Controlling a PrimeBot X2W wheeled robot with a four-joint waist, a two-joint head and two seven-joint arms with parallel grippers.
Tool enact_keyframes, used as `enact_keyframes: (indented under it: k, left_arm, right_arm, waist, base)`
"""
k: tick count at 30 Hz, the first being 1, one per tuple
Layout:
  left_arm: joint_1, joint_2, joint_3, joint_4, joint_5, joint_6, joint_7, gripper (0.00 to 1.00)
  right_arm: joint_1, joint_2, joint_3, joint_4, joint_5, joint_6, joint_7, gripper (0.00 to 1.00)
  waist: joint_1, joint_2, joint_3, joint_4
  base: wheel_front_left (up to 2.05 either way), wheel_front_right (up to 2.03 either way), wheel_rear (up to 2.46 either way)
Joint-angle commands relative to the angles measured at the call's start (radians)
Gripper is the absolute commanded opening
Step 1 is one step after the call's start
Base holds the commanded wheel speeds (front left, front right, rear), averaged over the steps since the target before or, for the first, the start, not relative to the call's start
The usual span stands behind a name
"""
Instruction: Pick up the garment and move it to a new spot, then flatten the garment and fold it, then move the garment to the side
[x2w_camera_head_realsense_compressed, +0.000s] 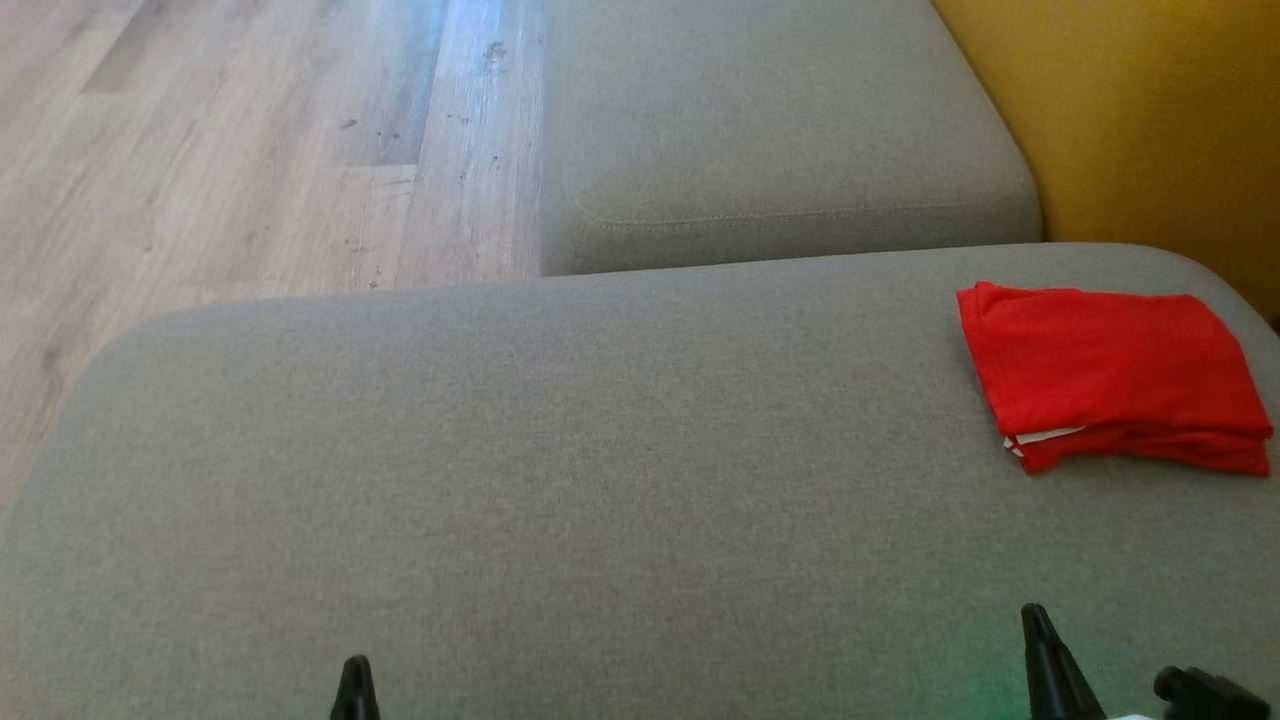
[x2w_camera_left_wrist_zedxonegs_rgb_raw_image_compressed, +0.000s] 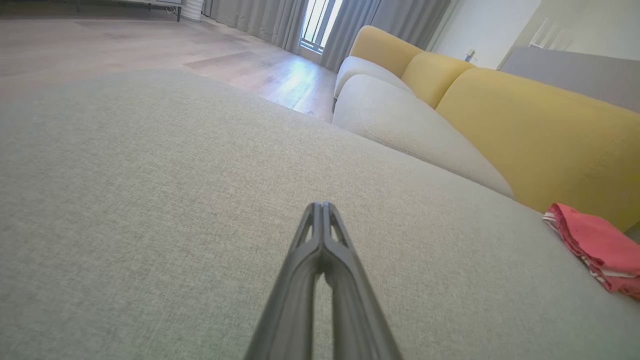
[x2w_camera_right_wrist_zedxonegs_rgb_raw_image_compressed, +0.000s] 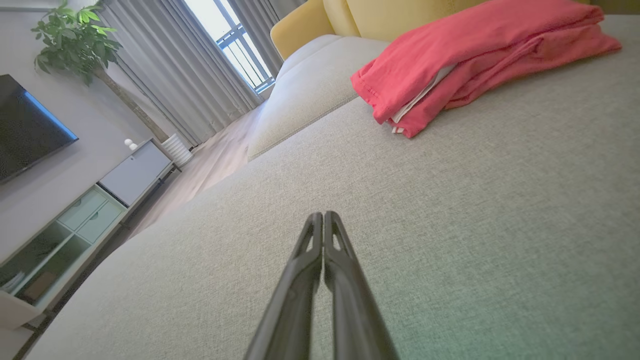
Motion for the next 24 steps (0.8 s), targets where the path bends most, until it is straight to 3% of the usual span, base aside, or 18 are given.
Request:
enact_keyframes:
  k: [1, 24]
  left_arm:
    - [-0.062, 0.008, 0.024, -0.026, -0.033, -0.009, 0.003, 0.00]
    - [-0.140, 0.014, 0.077, -0.009, -0.309, -0.053, 0.062, 0.00]
  right_arm:
    - [-0.061, 0.003, -0.010, -0.036, 0.031, 0.000, 0.007, 0.00]
    - [-0.125, 0.013, -0.056, -0.048, 0.275, 0.000, 0.074, 0.00]
  waist:
    - [-0.0001, 0.0000, 0.003, 0.000]
    - [-0.0001, 0.0000, 0.041, -0.005]
  base:
    - [0.00, 0.00, 0.00]
    - [0.00, 0.00, 0.00]
